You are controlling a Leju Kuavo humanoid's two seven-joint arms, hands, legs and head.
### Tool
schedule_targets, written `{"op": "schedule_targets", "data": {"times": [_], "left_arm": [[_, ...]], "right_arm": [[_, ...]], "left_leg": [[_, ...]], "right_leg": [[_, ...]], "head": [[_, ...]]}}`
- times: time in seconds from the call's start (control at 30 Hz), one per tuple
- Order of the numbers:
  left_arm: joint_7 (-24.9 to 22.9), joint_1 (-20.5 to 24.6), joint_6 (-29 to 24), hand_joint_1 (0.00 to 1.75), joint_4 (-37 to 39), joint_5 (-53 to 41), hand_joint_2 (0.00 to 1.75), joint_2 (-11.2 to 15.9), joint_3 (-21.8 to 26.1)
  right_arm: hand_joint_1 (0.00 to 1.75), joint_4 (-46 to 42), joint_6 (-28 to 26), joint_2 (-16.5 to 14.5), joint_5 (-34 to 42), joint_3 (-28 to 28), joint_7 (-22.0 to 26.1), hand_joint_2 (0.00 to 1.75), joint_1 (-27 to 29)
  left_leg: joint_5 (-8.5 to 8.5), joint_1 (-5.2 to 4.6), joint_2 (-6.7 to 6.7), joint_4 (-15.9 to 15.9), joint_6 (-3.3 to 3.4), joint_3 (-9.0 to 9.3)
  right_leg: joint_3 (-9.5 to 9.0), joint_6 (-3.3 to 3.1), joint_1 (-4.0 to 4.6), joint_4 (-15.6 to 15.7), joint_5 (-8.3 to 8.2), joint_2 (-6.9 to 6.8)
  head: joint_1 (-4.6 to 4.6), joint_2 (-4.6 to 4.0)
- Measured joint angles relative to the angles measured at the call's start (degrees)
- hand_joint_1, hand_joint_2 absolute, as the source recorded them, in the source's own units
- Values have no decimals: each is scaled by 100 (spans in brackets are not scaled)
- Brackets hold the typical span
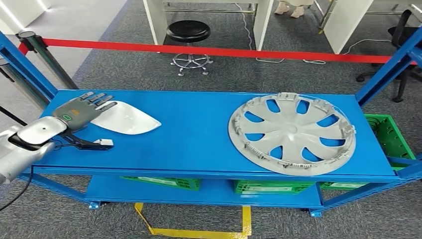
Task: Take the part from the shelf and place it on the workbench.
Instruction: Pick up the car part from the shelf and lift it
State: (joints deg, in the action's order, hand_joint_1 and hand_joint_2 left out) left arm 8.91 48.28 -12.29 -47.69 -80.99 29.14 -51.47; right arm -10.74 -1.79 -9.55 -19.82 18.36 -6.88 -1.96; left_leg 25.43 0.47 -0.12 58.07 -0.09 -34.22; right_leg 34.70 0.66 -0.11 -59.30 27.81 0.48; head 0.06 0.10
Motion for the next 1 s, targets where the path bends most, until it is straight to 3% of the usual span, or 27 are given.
{"op": "schedule_targets", "data": {"times": [0.07,0.13,0.17,0.2,0.23,0.3,0.37,0.47,0.53,0.63,0.67,0.7,0.73,0.8,0.83,0.9,1.0], "left_arm": [[-9,59,15,0,73,-3,175,-83,-71],[-10,83,31,0,140,-5,175,-152,-136],[-10,83,38,0,170,-5,175,-182,-167],[-10,83,43,0,196,-5,175,-206,-194],[-10,88,46,0,218,-4,175,-224,-216],[-18,106,48,0,248,1,175,-250,-246],[-69,124,58,0,296,4,175,-273,-260],[-144,119,89,0,406,24,175,-314,-267],[-146,121,90,0,493,54,175,-334,-264],[-146,93,78,0,652,75,175,-376,-266],[-146,70,78,0,702,78,175,-402,-267],[-146,50,77,0,752,81,175,-432,-268],[-146,37,72,0,799,85,175,-464,-268],[-148,37,43,0,886,99,175,-527,-265],[-149,42,23,0,924,107,175,-565,-263],[-153,37,-5,0,998,118,175,-648,-260],[-154,10,-12,0,1099,131,175,-774,-251]], "right_arm": [[0,1,-5,1,-1,-1,9,0,0],[0,1,-9,1,-1,-1,14,0,3],[0,1,-11,1,-1,-1,15,0,7],[0,1,-14,1,-1,-1,15,0,11],[0,1,-18,2,-1,0,15,0,13],[0,0,-33,2,-1,0,9,0,8],[0,0,-47,2,-1,0,-12,0,6],[0,1,-59,-1,-2,0,-45,0,14],[0,1,-63,-5,-4,0,-48,0,17],[0,1,-64,-11,-5,0,-48,0,17],[0,1,-65,-13,-5,0,-48,0,21],[0,1,-66,-13,-5,0,-46,0,23],[0,1,-66,-13,-6,0,-43,0,25],[0,1,-68,-13,-9,1,-31,0,22],[0,1,-72,-13,-10,1,-24,0,19],[0,1,-80,-14,-16,2,-19,0,14],[0,1,-90,-14,-22,2,-21,0,16]], "left_leg": [[-16,14,6,-13,63,-2],[-16,3,9,-9,85,-8],[-13,-5,9,-7,89,-7],[-11,-12,9,-5,92,-4],[-8,-18,7,-4,92,2],[2,-34,2,-2,79,14],[6,-51,-2,9,42,3],[4,-45,-5,7,-44,-6],[159,-32,-3,208,-109,-81],[657,-2,-2,1224,-188,-518],[729,7,-2,1494,-203,-639],[689,16,-2,1571,-212,-676],[545,25,-1,1424,-215,-612],[160,35,-2,698,-202,-275],[50,30,-4,348,-186,-117],[19,7,-7,35,-136,15],[1,5,-5,-4,-29,8]], "right_leg": [[260,46,-6,-514,289,-5],[644,66,-10,-1300,602,-8],[764,65,-8,-1523,635,-9],[793,57,-7,-1550,569,-8],[695,40,-5,-1316,394,-8],[300,-12,5,-502,16,-8],[23,-48,15,24,-127,-3],[-24,-104,13,105,-136,7],[-40,-156,-13,137,-160,3],[-46,-186,-22,143,-164,1],[-47,-187,-22,142,-164,2],[-48,-186,-22,139,-163,2],[-50,-184,-22,135,-162,2],[-56,-165,-18,124,-152,3],[-48,-146,-8,112,-146,5],[-20,-92,5,103,-149,5],[17,-2,-2,82,-122,-2]], "head": [[23,-1],[38,-1],[38,-1],[41,-1],[40,0],[39,0],[32,0],[32,1],[12,0],[-10,0],[-9,0],[-9,0],[-9,1],[-8,-1],[-7,-1],[-2,-1],[3,-1]]}}
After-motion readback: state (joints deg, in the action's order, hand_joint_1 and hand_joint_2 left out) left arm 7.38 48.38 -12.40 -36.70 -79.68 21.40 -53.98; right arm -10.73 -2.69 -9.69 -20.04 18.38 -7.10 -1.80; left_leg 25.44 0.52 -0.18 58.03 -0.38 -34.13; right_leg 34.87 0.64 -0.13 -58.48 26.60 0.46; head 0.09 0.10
